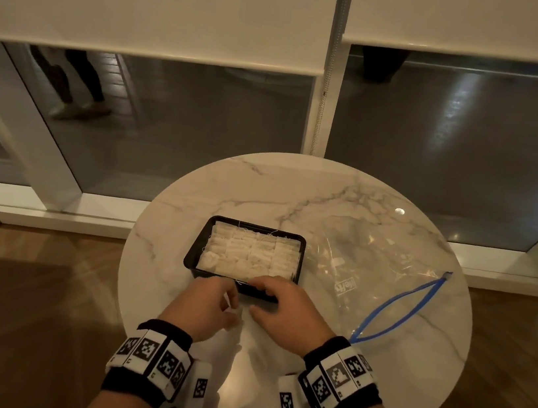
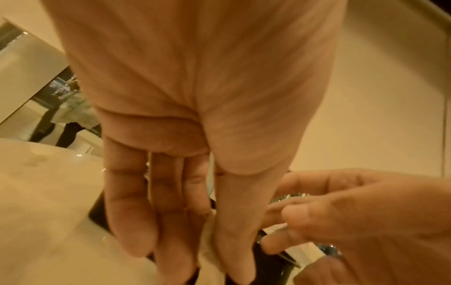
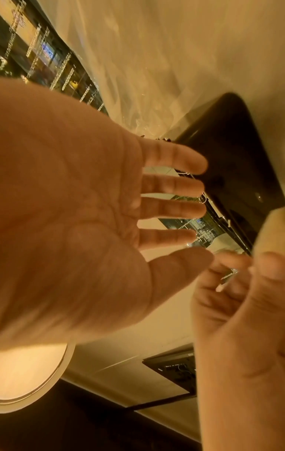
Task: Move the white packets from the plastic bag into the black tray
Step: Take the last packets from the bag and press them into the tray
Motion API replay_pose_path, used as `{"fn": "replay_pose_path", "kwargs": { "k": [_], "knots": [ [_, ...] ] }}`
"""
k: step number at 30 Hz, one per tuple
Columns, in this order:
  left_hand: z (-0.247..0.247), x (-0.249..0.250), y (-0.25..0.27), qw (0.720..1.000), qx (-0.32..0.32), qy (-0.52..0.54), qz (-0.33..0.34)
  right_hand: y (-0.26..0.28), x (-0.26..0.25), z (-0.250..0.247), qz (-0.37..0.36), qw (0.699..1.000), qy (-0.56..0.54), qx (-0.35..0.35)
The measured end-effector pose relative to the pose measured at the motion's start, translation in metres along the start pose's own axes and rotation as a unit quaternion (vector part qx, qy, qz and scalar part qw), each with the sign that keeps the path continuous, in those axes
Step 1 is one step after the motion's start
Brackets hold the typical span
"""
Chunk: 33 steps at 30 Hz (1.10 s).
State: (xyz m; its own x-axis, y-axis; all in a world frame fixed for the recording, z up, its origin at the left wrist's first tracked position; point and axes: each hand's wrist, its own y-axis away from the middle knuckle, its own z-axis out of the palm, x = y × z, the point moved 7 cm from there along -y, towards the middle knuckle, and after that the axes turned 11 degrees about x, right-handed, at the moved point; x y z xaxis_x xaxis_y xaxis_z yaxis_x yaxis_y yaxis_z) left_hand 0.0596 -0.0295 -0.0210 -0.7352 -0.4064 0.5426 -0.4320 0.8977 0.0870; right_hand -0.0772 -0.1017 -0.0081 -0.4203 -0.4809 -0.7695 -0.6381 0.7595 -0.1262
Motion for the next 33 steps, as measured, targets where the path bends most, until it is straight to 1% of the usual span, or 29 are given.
{"fn": "replay_pose_path", "kwargs": {
  "k": [2, 4, 7, 11, 14, 16, 17, 18, 21, 23, 25, 29, 31, 33],
  "knots": [
    [-0.007, 0.014, 0.001, 0.999, 0.006, 0.025, 0.038, 0.003, -0.005, 0.006, -0.004, 0.997, -0.062, -0.037],
    [-0.014, 0.024, 0.002, 0.997, 0.022, 0.047, 0.061, 0.003, -0.005, 0.009, -0.004, 0.995, -0.093, -0.041],
    [-0.025, 0.036, 0.006, 0.99, 0.058, 0.103, 0.071, 0.002, -0.001, 0.005, 0.014, 0.989, -0.145, -0.012],
    [-0.031, 0.043, 0.009, 0.971, 0.079, 0.215, 0.066, -0.002, 0.002, -0.002, 0.042, 0.969, -0.242, 0.02],
    [-0.036, 0.039, 0.006, 0.959, 0.148, 0.237, 0.052, -0.003, 0.007, -0.007, 0.063, 0.96, -0.267, 0.054],
    [-0.038, 0.033, 0.004, 0.948, 0.19, 0.254, 0.021, -0.003, 0.014, -0.013, 0.09, 0.952, -0.275, 0.104],
    [-0.036, 0.032, 0.003, 0.947, 0.19, 0.257, 0.009, -0.002, 0.018, -0.017, 0.111, 0.943, -0.285, 0.129],
    [-0.033, 0.032, 0.001, 0.95, 0.177, 0.258, 0.004, -0.001, 0.022, -0.018, 0.134, 0.931, -0.306, 0.146],
    [-0.025, 0.038, 0.001, 0.95, 0.145, 0.276, 0.002, 0.001, 0.027, -0.013, 0.195, 0.895, -0.377, 0.137],
    [-0.024, 0.042, 0.003, 0.947, 0.144, 0.288, 0.003, 0.002, 0.027, -0.012, 0.205, 0.887, -0.393, 0.132],
    [-0.024, 0.044, 0.004, 0.948, 0.144, 0.284, 0.015, 0.001, 0.024, -0.016, 0.185, 0.897, -0.379, 0.134],
    [-0.026, 0.05, 0.007, 0.958, 0.114, 0.255, 0.063, -0.003, 0.014, -0.028, 0.093, 0.945, -0.293, 0.107],
    [-0.027, 0.053, 0.007, 0.958, 0.111, 0.251, 0.077, -0.004, 0.013, -0.031, 0.073, 0.956, -0.265, 0.098],
    [-0.028, 0.053, 0.008, 0.956, 0.118, 0.259, 0.076, -0.005, 0.012, -0.034, 0.067, 0.96, -0.254, 0.095]
  ]
}}
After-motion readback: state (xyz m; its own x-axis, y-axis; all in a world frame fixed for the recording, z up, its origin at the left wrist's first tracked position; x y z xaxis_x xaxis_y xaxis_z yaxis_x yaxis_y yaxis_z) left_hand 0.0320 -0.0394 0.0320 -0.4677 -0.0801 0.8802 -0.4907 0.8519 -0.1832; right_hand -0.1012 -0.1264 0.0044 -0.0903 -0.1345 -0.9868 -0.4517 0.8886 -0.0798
